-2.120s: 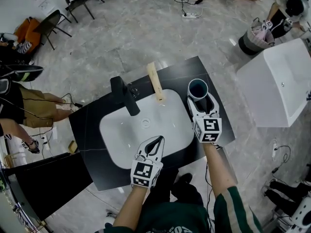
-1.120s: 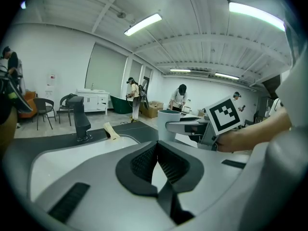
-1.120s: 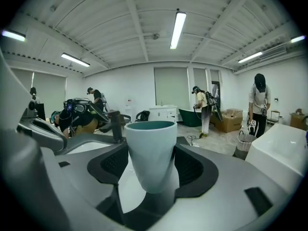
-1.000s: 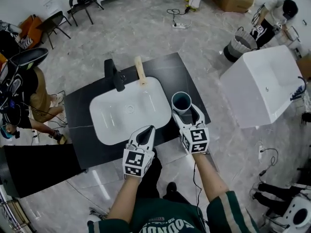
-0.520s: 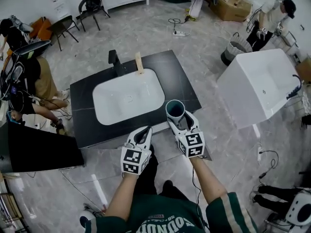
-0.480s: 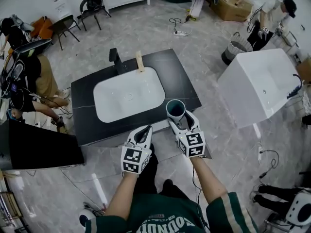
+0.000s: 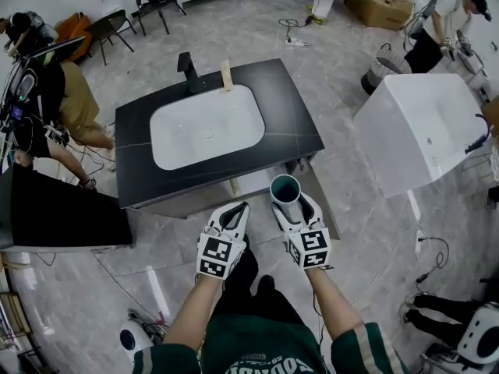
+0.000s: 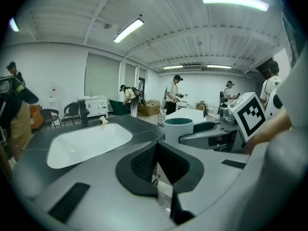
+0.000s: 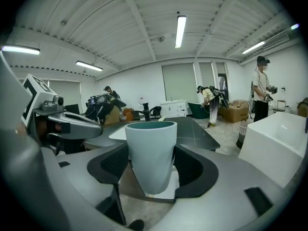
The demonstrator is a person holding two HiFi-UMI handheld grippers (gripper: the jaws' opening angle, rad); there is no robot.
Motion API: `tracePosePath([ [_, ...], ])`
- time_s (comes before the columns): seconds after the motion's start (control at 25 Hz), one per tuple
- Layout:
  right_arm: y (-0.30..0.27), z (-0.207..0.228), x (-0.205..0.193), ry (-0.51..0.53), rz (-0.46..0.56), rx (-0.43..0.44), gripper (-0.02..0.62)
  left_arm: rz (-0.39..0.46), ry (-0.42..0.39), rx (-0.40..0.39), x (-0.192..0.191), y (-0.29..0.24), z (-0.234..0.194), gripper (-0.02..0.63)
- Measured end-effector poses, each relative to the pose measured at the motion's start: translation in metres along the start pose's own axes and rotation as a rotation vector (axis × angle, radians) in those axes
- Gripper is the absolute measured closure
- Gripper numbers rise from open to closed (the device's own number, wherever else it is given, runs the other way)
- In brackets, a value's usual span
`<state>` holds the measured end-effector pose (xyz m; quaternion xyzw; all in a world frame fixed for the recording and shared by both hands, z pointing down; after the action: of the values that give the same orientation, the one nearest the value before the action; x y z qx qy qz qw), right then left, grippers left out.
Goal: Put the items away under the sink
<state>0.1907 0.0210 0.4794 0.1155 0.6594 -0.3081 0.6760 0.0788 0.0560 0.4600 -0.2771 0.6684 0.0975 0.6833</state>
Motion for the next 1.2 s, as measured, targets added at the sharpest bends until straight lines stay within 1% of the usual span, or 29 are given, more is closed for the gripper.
tracePosePath([
  [0.16,-0.006,0.008,-0.036,-0.021,-0.002,-0.018,0.293,-0.006,-0.003,-0.001,-0.035,-0.014,-0.009,0.595],
  [0.32,-0.025,0.013,-0.074,-0.027,0.018,-0.008,0.293,-0.021,-0.007,-0.017,-0.087,-0.033,-0.023,0.595],
  [0.44,-0.047,0.018,-0.112,-0.011,0.02,0.008,0.293,-0.011,-0.005,-0.018,-0.126,-0.051,-0.035,0.595],
  [0.64,-0.083,0.036,-0.177,-0.011,0.034,0.016,0.293,0.007,-0.043,-0.029,-0.186,-0.084,-0.052,0.595],
  [0.8,-0.12,0.051,-0.228,-0.014,0.061,0.005,0.293,0.021,-0.024,-0.04,-0.237,-0.115,-0.065,0.595],
  [0.92,-0.149,0.062,-0.269,-0.007,0.061,0.004,0.293,0.039,-0.039,-0.066,-0.274,-0.139,-0.068,0.595],
  [1.0,-0.167,0.066,-0.294,0.001,0.066,0.01,0.293,0.047,-0.044,-0.067,-0.298,-0.151,-0.074,0.595],
  [1.12,-0.191,0.071,-0.325,0.018,0.075,0.019,0.293,0.068,-0.018,-0.069,-0.331,-0.166,-0.086,0.595],
  [1.2,-0.206,0.076,-0.344,0.026,0.081,0.023,0.293,0.077,0.007,-0.087,-0.35,-0.174,-0.093,0.595],
])
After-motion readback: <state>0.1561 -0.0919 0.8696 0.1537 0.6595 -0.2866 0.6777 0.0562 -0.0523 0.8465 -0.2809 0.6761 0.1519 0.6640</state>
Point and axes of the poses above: the fingertips, and each gripper's own axes: y backward along the fingers, z to its right, x out of its top, the point moved 1 cm from there along y, backward along the fingers, and after that the axes turned 8 degrees about z, right-handed, at the moved point
